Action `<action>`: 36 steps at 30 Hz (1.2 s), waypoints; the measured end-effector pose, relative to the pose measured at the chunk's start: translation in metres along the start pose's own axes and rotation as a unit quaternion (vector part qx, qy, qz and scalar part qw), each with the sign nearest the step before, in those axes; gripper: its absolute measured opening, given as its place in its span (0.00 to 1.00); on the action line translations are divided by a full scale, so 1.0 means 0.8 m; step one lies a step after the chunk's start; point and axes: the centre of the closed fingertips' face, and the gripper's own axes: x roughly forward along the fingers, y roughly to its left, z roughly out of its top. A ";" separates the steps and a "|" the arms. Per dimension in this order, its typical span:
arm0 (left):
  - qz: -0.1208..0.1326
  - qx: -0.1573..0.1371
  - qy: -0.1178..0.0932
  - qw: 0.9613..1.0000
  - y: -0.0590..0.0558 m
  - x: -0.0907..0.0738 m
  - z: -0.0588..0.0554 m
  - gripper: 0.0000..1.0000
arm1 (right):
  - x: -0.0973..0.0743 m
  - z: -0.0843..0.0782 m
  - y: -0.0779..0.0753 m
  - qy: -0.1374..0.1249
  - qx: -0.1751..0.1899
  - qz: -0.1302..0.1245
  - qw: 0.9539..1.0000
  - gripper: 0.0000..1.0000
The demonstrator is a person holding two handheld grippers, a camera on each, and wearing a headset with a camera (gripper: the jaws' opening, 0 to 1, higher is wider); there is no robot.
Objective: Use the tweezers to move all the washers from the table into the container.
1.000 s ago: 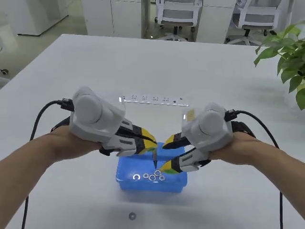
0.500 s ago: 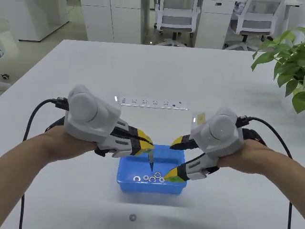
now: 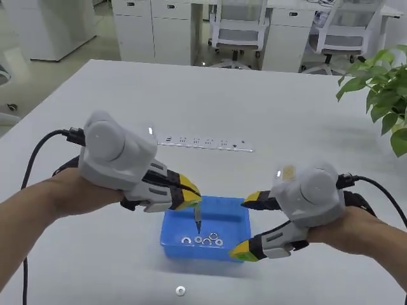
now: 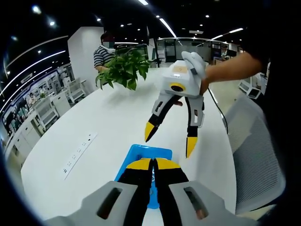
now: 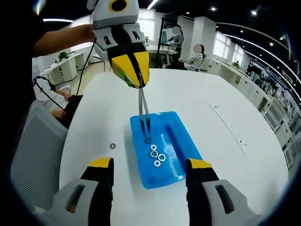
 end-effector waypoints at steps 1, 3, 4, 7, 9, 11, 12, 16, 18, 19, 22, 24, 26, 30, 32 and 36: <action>0.001 -0.001 0.000 1.000 -0.001 -0.003 0.000 0.05 | -0.001 -0.001 0.002 -0.002 0.002 -0.001 1.000 0.65; 0.002 -0.004 0.000 1.000 -0.002 -0.006 0.000 0.05 | -0.002 -0.002 0.006 -0.004 0.004 -0.002 1.000 0.68; 0.002 -0.005 0.001 1.000 -0.003 -0.007 0.001 0.05 | -0.003 -0.002 0.007 -0.005 0.004 -0.003 1.000 0.70; -0.001 -0.003 0.002 1.000 -0.010 -0.012 0.004 0.05 | -0.003 -0.005 0.012 -0.006 0.008 -0.003 1.000 0.74; -0.003 -0.002 0.003 1.000 -0.014 -0.014 0.006 0.05 | -0.004 -0.006 0.015 -0.008 0.009 -0.006 1.000 0.77; -0.003 0.000 0.004 1.000 -0.017 -0.017 0.006 0.05 | -0.005 -0.008 0.018 -0.009 0.012 -0.009 1.000 0.79; -0.003 -0.001 0.004 1.000 -0.018 -0.018 0.006 0.05 | -0.006 -0.008 0.020 -0.011 0.013 -0.009 1.000 0.80; -0.004 -0.001 0.006 1.000 -0.025 -0.021 0.005 0.05 | -0.007 -0.008 0.025 -0.017 0.016 -0.012 1.000 0.84; -0.004 -0.001 0.005 1.000 -0.029 -0.023 0.005 0.05 | -0.007 -0.009 0.027 -0.017 0.016 -0.012 1.000 0.85; -0.004 -0.001 0.004 1.000 -0.031 -0.024 0.005 0.05 | -0.008 -0.009 0.028 -0.019 0.015 -0.013 1.000 0.86; -0.004 -0.001 0.005 1.000 -0.037 -0.024 0.000 0.05 | -0.007 -0.009 0.030 -0.022 0.017 -0.015 0.999 0.89; -0.005 -0.001 0.006 1.000 -0.041 -0.024 -0.004 0.05 | -0.006 -0.009 0.032 -0.022 0.017 -0.017 0.999 0.91; -0.004 -0.001 0.006 1.000 -0.044 -0.023 -0.008 0.05 | -0.005 -0.009 0.033 -0.023 0.017 -0.017 0.999 0.92; -0.003 -0.003 0.005 1.000 -0.051 -0.021 -0.017 0.05 | -0.002 -0.011 0.036 -0.024 0.018 -0.018 0.999 0.97; -0.003 -0.004 0.005 1.000 -0.052 -0.020 -0.021 0.05 | -0.001 -0.011 0.039 -0.026 0.017 -0.018 0.999 0.99; -0.001 -0.008 0.005 1.000 -0.056 -0.019 -0.029 0.05 | 0.001 -0.010 0.043 -0.032 0.016 -0.019 0.999 1.00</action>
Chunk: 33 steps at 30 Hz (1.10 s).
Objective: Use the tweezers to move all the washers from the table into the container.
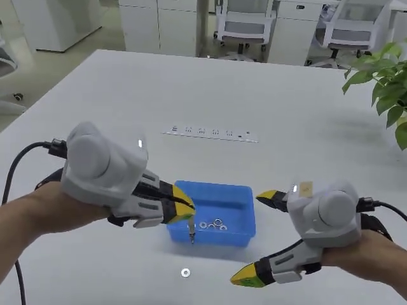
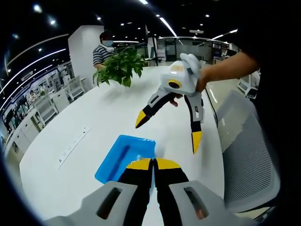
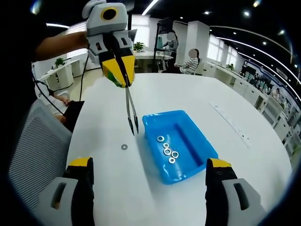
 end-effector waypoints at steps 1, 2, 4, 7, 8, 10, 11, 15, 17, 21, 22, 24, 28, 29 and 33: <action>0.000 -0.001 -0.001 1.000 -0.001 0.001 -0.002 0.05 | 0.001 -0.001 0.002 -0.001 0.000 0.000 1.000 1.00; 0.001 -0.001 -0.001 1.000 -0.002 0.001 -0.003 0.05 | 0.002 -0.001 0.003 0.000 0.000 0.001 1.000 1.00; 0.001 -0.003 -0.002 1.000 -0.003 0.003 -0.006 0.05 | 0.003 -0.002 0.006 0.002 -0.001 0.002 1.000 1.00; 0.001 -0.006 -0.002 1.000 -0.004 0.005 -0.013 0.05 | 0.005 -0.004 0.008 0.003 0.000 0.005 1.000 1.00; 0.000 -0.008 -0.001 1.000 -0.005 0.006 -0.015 0.05 | 0.005 -0.005 0.009 0.004 0.000 0.005 1.000 1.00; -0.001 -0.010 0.000 1.000 -0.006 0.008 -0.019 0.05 | 0.005 -0.005 0.012 0.005 0.000 0.007 1.000 1.00; -0.001 -0.011 0.000 1.000 -0.007 0.009 -0.020 0.05 | 0.006 -0.005 0.012 0.005 0.000 0.008 1.000 1.00; -0.003 -0.012 0.002 1.000 -0.009 0.013 -0.027 0.05 | 0.006 -0.006 0.014 0.005 0.001 0.009 1.000 1.00; -0.005 -0.014 0.003 1.000 -0.010 0.014 -0.030 0.05 | 0.007 -0.007 0.015 0.006 0.002 0.010 1.000 1.00; -0.008 -0.015 0.009 1.000 -0.012 0.016 -0.037 0.05 | 0.008 -0.010 0.018 0.008 0.003 0.013 1.000 1.00; -0.008 -0.014 0.011 1.000 -0.013 0.017 -0.038 0.05 | 0.008 -0.010 0.019 0.008 0.004 0.013 1.000 1.00; -0.009 -0.014 0.014 1.000 -0.015 0.017 -0.039 0.05 | 0.008 -0.011 0.019 0.010 0.004 0.014 1.000 1.00; -0.010 -0.015 0.018 1.000 -0.018 0.018 -0.041 0.05 | 0.008 -0.012 0.021 0.012 0.004 0.015 1.000 1.00; -0.010 -0.015 0.020 1.000 -0.019 0.019 -0.042 0.05 | 0.008 -0.012 0.020 0.012 0.004 0.015 1.000 1.00; -0.012 -0.016 0.023 1.000 -0.023 0.022 -0.045 0.05 | 0.007 -0.013 0.020 0.011 0.004 0.014 1.000 1.00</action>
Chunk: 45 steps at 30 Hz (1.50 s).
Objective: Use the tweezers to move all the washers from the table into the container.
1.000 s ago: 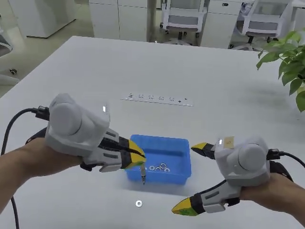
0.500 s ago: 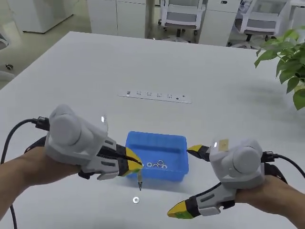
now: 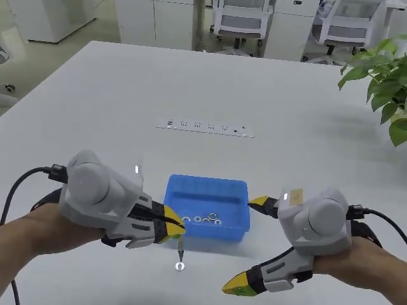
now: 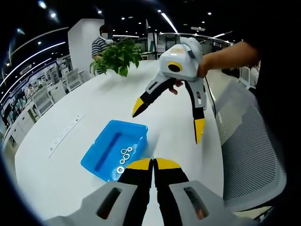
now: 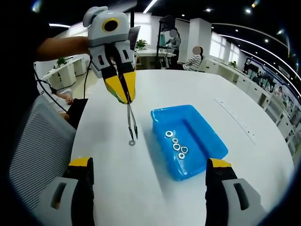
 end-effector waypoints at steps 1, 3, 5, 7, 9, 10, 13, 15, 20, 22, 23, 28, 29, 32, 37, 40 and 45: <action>0.000 0.000 0.001 1.000 -0.001 0.001 -0.001 0.05 | 0.000 0.000 0.001 0.000 0.000 0.000 1.000 1.00; -0.002 -0.001 0.002 1.000 -0.003 0.002 -0.001 0.05 | 0.000 -0.002 0.001 0.001 0.000 0.001 1.000 1.00; -0.003 0.003 0.007 1.000 -0.005 0.005 -0.004 0.05 | 0.000 -0.003 0.002 0.001 0.001 0.002 1.000 1.00; -0.004 0.005 0.010 1.000 -0.006 0.005 -0.007 0.05 | 0.000 -0.003 0.003 0.001 0.001 0.003 1.000 1.00; -0.004 0.003 0.005 1.000 -0.005 0.005 -0.005 0.05 | 0.000 -0.005 0.004 0.003 0.001 0.003 1.000 1.00; -0.004 0.002 0.004 1.000 -0.005 0.005 -0.005 0.05 | -0.001 -0.004 0.004 0.002 0.001 0.004 1.000 1.00; -0.006 0.001 0.004 1.000 -0.005 0.005 -0.006 0.05 | 0.000 -0.004 0.005 0.002 0.000 0.005 1.000 1.00; -0.007 0.003 0.005 1.000 -0.005 0.004 -0.007 0.05 | 0.001 -0.002 0.006 -0.001 -0.005 0.007 1.000 0.99; -0.011 0.007 0.007 1.000 -0.006 0.003 -0.007 0.05 | 0.007 0.003 0.013 -0.005 -0.010 0.021 1.000 0.94; -0.012 0.007 0.007 1.000 -0.007 0.003 -0.007 0.05 | 0.011 0.006 0.019 -0.007 -0.019 0.032 0.999 0.90; -0.012 0.008 0.007 1.000 -0.007 0.003 -0.008 0.05 | 0.014 0.007 0.022 -0.009 -0.025 0.038 0.999 0.88; -0.018 0.014 0.007 1.000 -0.009 0.004 -0.008 0.05 | 0.023 0.013 0.030 -0.015 -0.044 0.052 0.998 0.77; -0.017 0.015 0.007 1.000 -0.009 0.004 -0.008 0.05 | 0.025 0.015 0.031 -0.015 -0.052 0.054 0.997 0.74; -0.018 0.018 0.007 1.000 -0.009 0.003 -0.008 0.05 | 0.029 0.020 0.035 -0.019 -0.065 0.063 0.996 0.67; -0.021 0.021 0.008 1.000 -0.009 0.003 -0.009 0.05 | 0.038 0.024 0.037 -0.018 -0.081 0.077 0.994 0.59; -0.022 0.021 0.008 0.999 -0.010 0.003 -0.008 0.05 | 0.044 0.026 0.039 -0.017 -0.092 0.085 0.992 0.54; -0.024 0.020 0.007 0.999 -0.010 0.003 -0.009 0.05 | 0.054 0.029 0.045 -0.018 -0.103 0.099 0.990 0.46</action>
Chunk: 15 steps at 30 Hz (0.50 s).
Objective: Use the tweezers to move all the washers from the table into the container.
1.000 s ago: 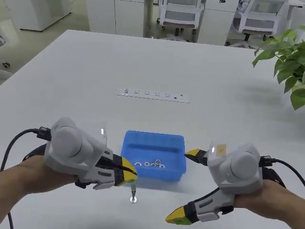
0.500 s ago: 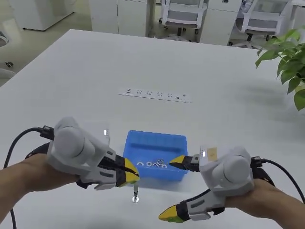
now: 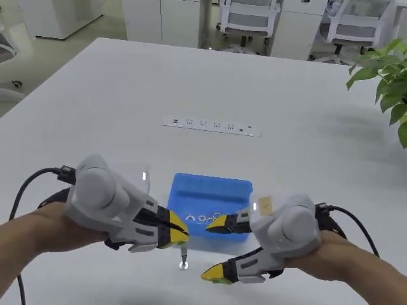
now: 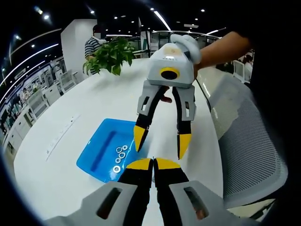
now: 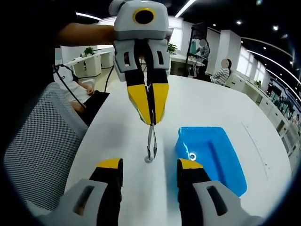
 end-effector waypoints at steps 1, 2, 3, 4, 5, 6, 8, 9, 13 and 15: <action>0.000 0.000 0.000 1.000 0.000 0.000 0.000 0.05 | 0.003 0.000 0.001 0.001 -0.003 0.004 1.000 0.44; -0.001 0.000 0.000 1.000 0.000 0.000 -0.001 0.05 | 0.004 0.000 0.002 0.002 -0.006 0.006 1.000 0.42; -0.001 -0.001 0.000 1.000 0.000 0.000 -0.001 0.05 | 0.007 0.001 0.002 0.002 -0.009 0.009 1.000 0.41; -0.001 -0.001 0.000 1.000 0.000 -0.001 -0.001 0.05 | 0.008 0.001 0.003 0.003 -0.011 0.011 1.000 0.40; -0.001 -0.001 0.001 1.000 0.000 -0.001 -0.001 0.05 | 0.011 0.001 0.003 0.003 -0.014 0.013 1.000 0.38; -0.001 -0.001 0.001 1.000 0.000 -0.001 -0.001 0.05 | 0.012 0.002 0.003 0.003 -0.015 0.015 1.000 0.37; -0.002 -0.001 0.000 1.000 0.000 0.000 -0.001 0.05 | 0.016 0.002 0.004 0.003 -0.017 0.018 1.000 0.34; -0.003 -0.001 0.000 1.000 -0.001 0.000 -0.001 0.05 | 0.018 0.002 0.004 0.004 -0.019 0.019 1.000 0.33; -0.004 -0.001 0.000 1.000 -0.001 0.001 -0.001 0.05 | 0.025 0.005 0.004 0.002 -0.024 0.025 0.999 0.30; -0.005 0.000 0.001 1.000 -0.001 0.001 -0.001 0.05 | 0.029 0.006 0.004 0.002 -0.029 0.027 0.999 0.27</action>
